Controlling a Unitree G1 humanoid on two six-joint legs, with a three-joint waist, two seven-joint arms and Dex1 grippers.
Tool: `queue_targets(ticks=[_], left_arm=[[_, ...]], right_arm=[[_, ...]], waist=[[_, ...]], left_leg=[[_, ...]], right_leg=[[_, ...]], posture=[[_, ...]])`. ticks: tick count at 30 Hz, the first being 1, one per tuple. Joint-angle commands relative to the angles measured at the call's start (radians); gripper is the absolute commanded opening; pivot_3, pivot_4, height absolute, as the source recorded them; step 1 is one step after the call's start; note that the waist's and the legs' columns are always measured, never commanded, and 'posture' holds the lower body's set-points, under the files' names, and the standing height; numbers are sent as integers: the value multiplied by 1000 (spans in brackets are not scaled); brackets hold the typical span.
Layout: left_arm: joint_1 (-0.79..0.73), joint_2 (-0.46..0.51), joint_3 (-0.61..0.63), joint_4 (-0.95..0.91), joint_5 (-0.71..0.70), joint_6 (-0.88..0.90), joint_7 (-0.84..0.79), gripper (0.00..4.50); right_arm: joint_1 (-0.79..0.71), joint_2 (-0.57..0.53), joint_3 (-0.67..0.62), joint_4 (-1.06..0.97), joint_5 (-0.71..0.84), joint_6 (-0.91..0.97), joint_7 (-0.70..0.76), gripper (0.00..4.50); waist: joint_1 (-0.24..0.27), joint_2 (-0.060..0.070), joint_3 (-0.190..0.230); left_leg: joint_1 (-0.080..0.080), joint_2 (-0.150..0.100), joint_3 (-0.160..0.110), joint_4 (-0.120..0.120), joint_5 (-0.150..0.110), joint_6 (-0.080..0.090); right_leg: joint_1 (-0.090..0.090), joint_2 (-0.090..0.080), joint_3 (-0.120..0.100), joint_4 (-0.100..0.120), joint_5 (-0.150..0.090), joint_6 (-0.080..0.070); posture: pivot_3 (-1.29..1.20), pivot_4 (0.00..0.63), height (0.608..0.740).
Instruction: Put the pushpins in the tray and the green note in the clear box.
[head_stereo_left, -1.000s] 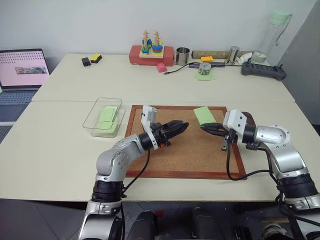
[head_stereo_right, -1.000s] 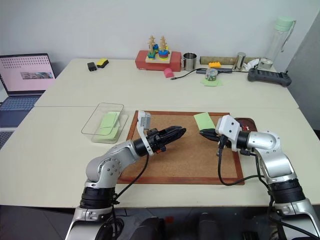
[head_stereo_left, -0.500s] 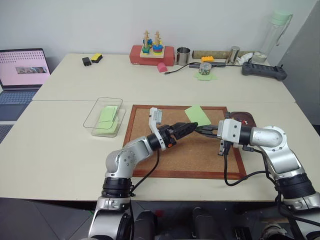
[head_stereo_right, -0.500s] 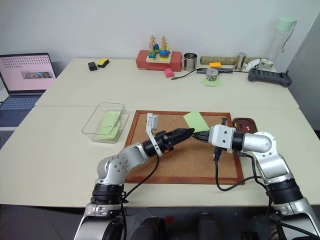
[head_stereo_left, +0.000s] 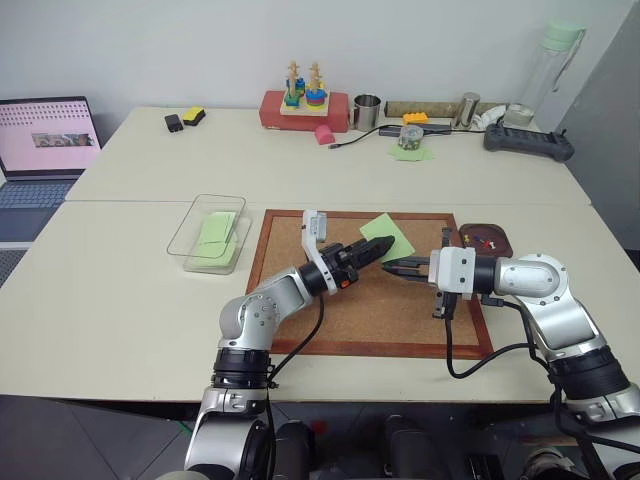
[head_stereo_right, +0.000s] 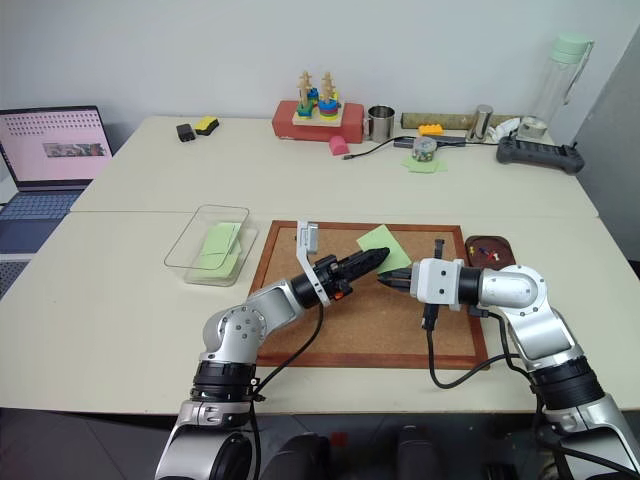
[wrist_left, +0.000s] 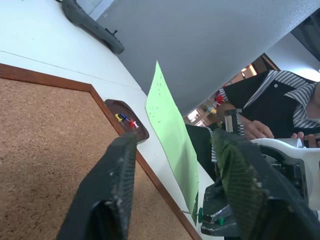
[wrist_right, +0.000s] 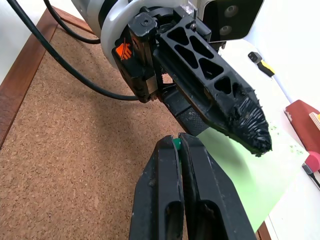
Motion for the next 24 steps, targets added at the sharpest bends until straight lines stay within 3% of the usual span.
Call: queue_targets(ticks=[1,11,24], left_arm=[[-12,-1,-11,-18,-4,-23,-19,1598],[-6,4,-15,4,9,-45,-19,10],[-19,-4,-17,91,103,-153,31,10]], right_arm=[[-22,4,-2,-40,3,-15,-7,0],[-24,18,2,-36,0,-18,-13,0],[-11,12,-74,-122,99,63,-40,0]], waist=[[0,0,0],[0,0,0],[0,0,0]], left_leg=[[0,0,0,0,0,0],[0,0,0,0,0,0],[0,0,0,0,0,0]], right_leg=[[0,0,0,0,0,0],[0,0,0,0,1,-1],[0,0,0,0,1,-1]], posture=[[0,150,740],[0,150,740],[0,150,740]])
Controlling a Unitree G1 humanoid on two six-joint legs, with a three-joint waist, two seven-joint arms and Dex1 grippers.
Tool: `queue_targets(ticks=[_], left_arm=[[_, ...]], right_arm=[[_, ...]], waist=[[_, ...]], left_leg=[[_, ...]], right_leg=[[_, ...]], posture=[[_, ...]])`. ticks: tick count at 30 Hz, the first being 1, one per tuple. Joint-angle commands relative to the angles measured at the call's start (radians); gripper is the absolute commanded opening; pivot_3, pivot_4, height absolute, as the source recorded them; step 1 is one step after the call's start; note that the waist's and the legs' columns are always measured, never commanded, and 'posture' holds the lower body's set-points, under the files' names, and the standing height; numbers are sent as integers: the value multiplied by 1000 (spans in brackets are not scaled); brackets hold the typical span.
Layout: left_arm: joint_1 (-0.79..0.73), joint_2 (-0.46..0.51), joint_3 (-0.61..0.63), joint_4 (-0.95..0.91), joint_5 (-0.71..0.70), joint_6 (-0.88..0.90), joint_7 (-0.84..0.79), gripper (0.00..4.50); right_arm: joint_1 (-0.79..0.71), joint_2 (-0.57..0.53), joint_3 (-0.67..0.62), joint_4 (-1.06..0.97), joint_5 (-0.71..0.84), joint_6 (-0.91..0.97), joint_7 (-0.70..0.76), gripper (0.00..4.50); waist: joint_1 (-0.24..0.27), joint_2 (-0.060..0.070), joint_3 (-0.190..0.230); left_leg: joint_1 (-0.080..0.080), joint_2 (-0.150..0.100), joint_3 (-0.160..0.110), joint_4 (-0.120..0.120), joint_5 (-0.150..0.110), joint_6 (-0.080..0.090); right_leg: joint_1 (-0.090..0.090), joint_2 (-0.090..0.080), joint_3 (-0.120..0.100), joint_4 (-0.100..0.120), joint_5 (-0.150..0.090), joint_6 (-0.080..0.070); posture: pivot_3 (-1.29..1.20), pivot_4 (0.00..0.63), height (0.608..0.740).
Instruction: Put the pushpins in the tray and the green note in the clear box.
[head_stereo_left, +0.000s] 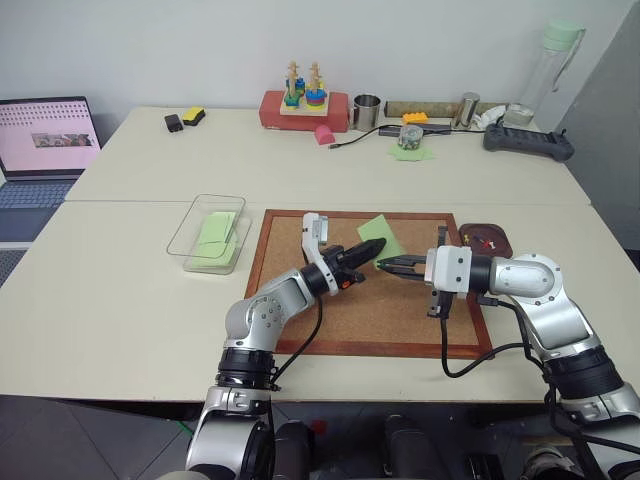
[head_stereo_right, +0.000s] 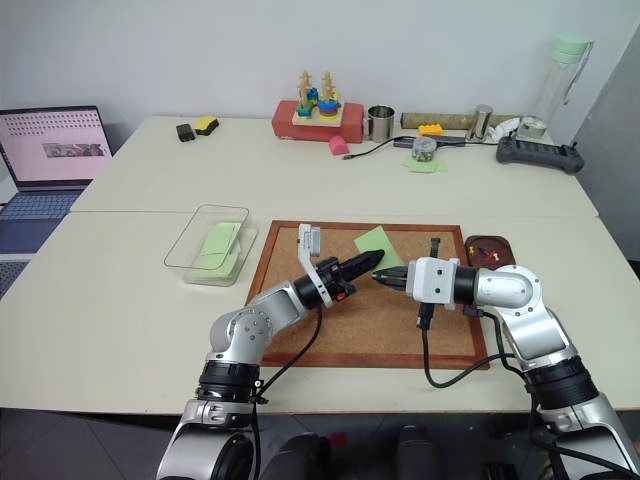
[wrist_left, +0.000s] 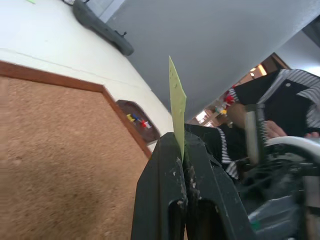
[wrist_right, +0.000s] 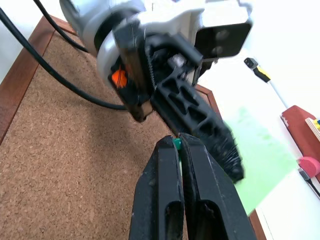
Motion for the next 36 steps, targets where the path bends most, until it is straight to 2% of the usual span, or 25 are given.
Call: queue_targets(ticks=[1,6,12,18,24,36], left_arm=[[-21,-11,2,18,22,-47,12,10],[-21,-17,-10,-6,28,-60,6,10],[20,11,-36,-193,-10,-16,-6,10],[71,62,-70,-300,-9,14,-12,10],[78,72,-74,-311,-11,10,-1,10],[82,81,-80,-306,-5,-2,-1,0]], right_arm=[[0,-13,-80,-98,79,72,-34,0],[35,-27,-193,-146,133,286,-148,0],[47,-50,-304,10,30,510,-394,0],[1,-12,-347,230,-4,579,-546,0],[-45,28,-350,356,6,573,-584,0],[-63,46,-363,362,44,586,-579,2469]], waist=[[1,0,0],[6,0,0],[12,0,0],[11,0,0],[4,0,0],[0,0,0]], left_leg=[[0,0,0,0,0,0],[-1,0,0,1,0,0],[-3,0,1,1,0,0],[-2,0,3,1,0,0],[-2,-1,4,1,0,0],[-3,-1,4,1,0,0]], right_leg=[[0,0,0,0,0,0],[0,0,0,0,1,0],[-1,-1,0,0,2,-1],[-2,0,1,0,2,-2],[-2,0,2,1,2,-2],[-2,1,1,1,2,-2]], posture=[[0,150,740],[0,150,740],[0,150,740],[0,150,740],[0,150,740],[0,150,740]])
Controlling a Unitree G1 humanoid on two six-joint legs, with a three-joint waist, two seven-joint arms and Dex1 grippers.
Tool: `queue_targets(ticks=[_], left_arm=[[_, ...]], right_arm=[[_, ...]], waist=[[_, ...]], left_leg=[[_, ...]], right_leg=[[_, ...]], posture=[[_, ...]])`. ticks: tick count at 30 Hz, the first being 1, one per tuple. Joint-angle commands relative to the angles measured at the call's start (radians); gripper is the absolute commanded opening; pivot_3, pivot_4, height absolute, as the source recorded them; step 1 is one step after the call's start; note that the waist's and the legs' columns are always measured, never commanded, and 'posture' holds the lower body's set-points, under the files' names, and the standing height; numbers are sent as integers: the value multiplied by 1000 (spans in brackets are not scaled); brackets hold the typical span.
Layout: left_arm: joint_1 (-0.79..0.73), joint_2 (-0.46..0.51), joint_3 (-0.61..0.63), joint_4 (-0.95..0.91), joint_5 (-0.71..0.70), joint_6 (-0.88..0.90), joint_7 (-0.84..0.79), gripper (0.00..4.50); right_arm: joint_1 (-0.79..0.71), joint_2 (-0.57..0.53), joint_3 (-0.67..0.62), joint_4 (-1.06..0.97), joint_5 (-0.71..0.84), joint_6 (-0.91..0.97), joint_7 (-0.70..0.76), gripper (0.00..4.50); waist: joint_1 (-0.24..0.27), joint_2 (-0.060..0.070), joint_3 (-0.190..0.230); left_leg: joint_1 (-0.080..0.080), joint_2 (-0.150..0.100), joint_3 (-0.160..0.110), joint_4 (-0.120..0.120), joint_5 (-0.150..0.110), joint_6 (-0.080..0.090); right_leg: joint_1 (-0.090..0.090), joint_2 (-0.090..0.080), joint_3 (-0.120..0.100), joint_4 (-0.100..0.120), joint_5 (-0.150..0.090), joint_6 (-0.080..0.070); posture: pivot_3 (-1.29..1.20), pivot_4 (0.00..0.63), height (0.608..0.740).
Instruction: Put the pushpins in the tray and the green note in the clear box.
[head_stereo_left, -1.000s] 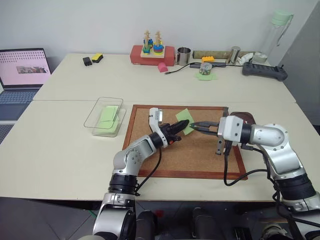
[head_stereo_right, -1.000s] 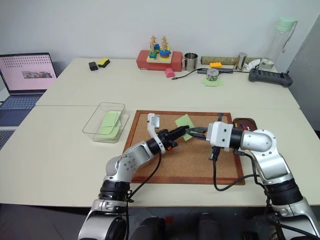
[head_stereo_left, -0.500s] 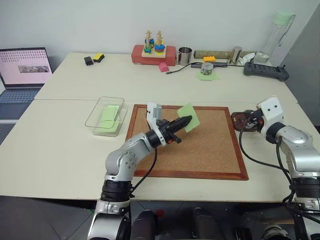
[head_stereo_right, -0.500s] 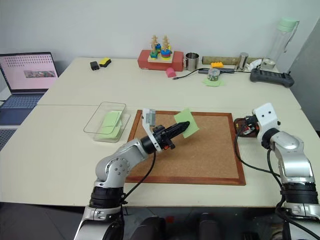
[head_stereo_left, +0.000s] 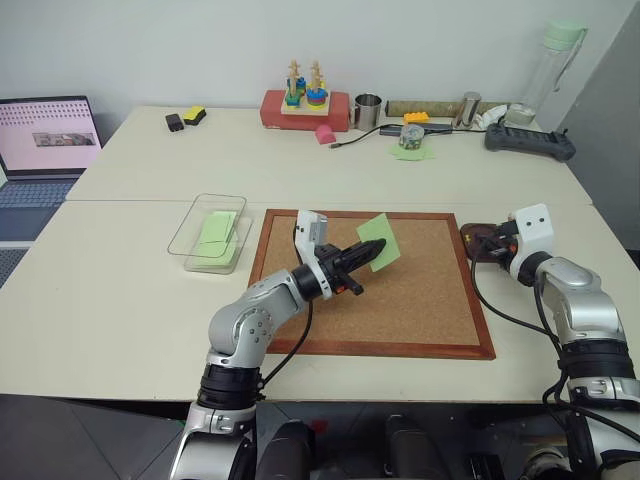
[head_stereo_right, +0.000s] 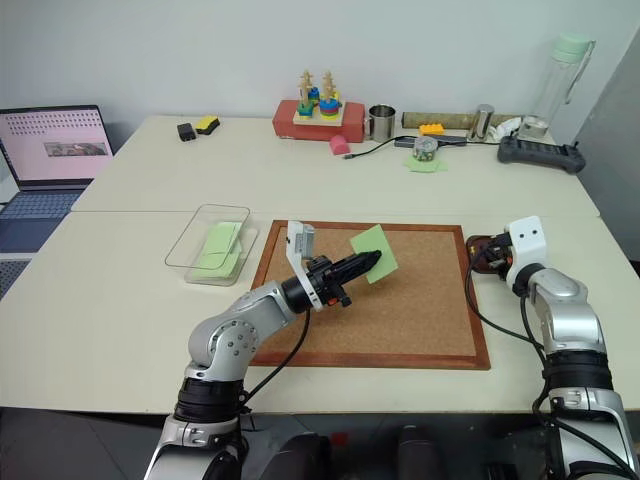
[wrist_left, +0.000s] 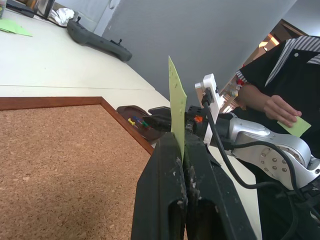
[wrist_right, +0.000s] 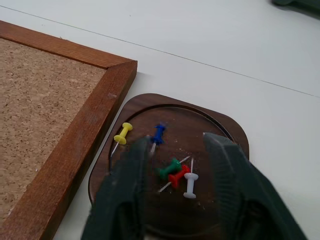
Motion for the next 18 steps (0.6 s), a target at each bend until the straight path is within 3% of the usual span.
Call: queue_targets(ticks=[1,8,13,18], left_arm=[[-3,2,-1,-36,-5,-17,0,0],[-14,22,30,-75,-8,-24,28,0],[-2,89,108,-174,7,-30,114,0],[21,200,209,-239,79,-61,214,0]], right_arm=[[-13,-7,-40,-65,32,4,-1,2776],[-9,-64,-54,-198,80,24,88,4242],[-1,-138,16,-384,191,-77,394,4242],[-83,-162,67,-510,367,36,598,4242]], waist=[[0,0,0],[-1,0,0],[-5,0,0],[-8,0,1]], left_leg=[[0,0,0,0,0,0],[0,0,0,0,0,0],[-1,0,0,0,0,0],[0,2,-1,0,0,0]], right_leg=[[0,0,0,0,0,0],[0,0,0,0,0,0],[-1,0,0,0,-1,2],[-1,1,0,0,-2,3]], posture=[[0,150,740],[0,150,740],[0,150,740],[0,150,740]])
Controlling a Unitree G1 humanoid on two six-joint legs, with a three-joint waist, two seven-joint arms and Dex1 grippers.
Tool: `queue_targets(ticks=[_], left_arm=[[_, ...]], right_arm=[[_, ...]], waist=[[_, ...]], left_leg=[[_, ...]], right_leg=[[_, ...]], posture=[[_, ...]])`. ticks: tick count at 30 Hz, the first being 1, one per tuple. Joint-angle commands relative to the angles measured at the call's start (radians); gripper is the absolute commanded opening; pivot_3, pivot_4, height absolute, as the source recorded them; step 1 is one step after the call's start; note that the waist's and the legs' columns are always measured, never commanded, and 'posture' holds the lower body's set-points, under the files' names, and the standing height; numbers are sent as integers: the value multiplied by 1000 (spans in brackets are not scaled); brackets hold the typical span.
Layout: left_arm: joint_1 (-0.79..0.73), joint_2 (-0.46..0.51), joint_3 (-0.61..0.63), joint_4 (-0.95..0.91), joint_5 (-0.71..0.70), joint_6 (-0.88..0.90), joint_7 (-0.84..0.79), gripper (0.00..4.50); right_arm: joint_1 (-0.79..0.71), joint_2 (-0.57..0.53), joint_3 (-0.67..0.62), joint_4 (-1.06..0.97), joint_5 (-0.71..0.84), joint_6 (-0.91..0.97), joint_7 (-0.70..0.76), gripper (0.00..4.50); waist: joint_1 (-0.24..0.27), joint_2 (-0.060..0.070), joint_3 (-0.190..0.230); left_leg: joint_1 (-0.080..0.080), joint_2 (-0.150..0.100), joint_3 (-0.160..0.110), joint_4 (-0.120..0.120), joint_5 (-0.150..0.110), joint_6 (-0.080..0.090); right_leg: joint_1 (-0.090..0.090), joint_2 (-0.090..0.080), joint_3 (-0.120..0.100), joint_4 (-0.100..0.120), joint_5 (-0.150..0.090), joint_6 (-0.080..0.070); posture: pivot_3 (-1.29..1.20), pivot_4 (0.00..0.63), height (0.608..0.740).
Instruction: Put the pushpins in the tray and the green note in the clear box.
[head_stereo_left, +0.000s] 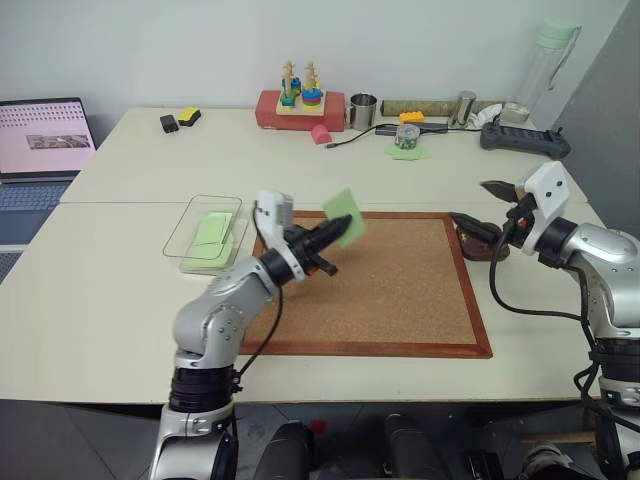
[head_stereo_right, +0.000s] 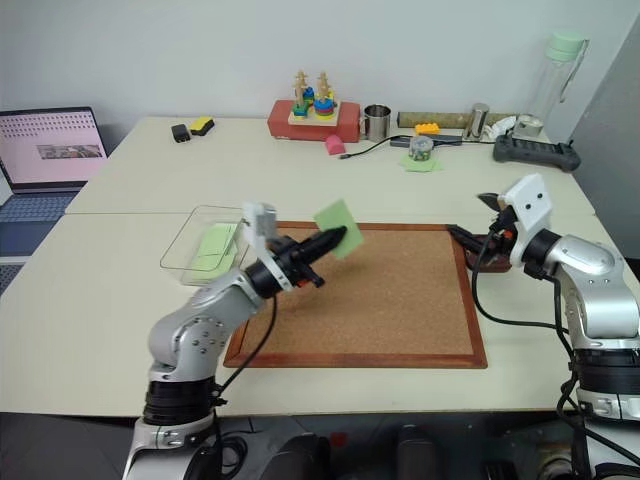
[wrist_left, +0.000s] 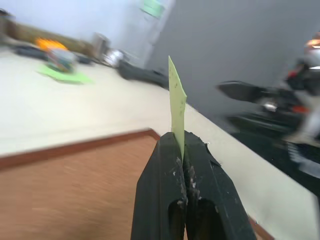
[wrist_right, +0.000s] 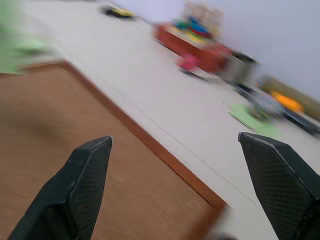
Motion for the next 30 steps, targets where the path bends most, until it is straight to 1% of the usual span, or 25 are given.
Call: queue_targets(ticks=[1,4,7,12,17,18,21,23,30], left_arm=[[12,86,87,-77,74,-52,79,0],[30,159,112,-78,180,-86,156,0],[43,199,136,-57,253,-96,223,0],[38,234,147,23,298,-100,233,0],[17,254,147,102,331,-115,236,0],[15,261,142,114,346,-122,240,192],[10,271,134,137,364,-125,238,551],[7,269,133,145,366,-125,231,980],[15,264,138,113,363,-146,212,2157]], right_arm=[[-93,-30,31,-105,135,92,140,4242],[-157,-28,72,-113,172,142,188,4242],[-189,-11,104,-113,183,159,210,4242],[-193,12,128,-111,175,163,214,4242],[-176,8,130,-138,187,187,219,4242],[-170,3,129,-142,187,191,222,4284],[-157,-8,124,-153,189,203,226,4289],[-154,-11,122,-159,192,209,224,4289],[-154,-9,113,-160,193,224,207,4289]], waist=[[0,0,0],[5,0,1],[11,0,1],[26,-1,1],[29,-1,1],[29,-1,1],[29,-1,1],[29,-1,1],[30,-1,1]], left_leg=[[0,0,-1,0,0,0],[0,0,-2,1,0,0],[-1,0,-2,1,0,0],[-3,0,-2,0,0,0],[-4,0,-2,0,0,0],[-4,0,-2,0,0,0],[-4,0,-1,0,0,0],[-4,0,-1,0,0,0],[-4,0,-1,0,0,0]], right_leg=[[-1,0,1,1,0,0],[0,-1,0,0,0,-1],[0,-2,-1,-1,1,-2],[-3,-2,0,-1,3,-3],[-5,-2,0,0,3,-4],[-6,-2,0,1,3,-4],[-6,-2,0,1,3,-4],[-6,-2,0,1,3,-4],[-7,-2,1,1,3,-4]], posture=[[0,150,740],[0,150,740],[0,150,740],[0,150,740],[0,150,740],[0,150,740],[0,150,740],[0,150,740],[0,150,740]])
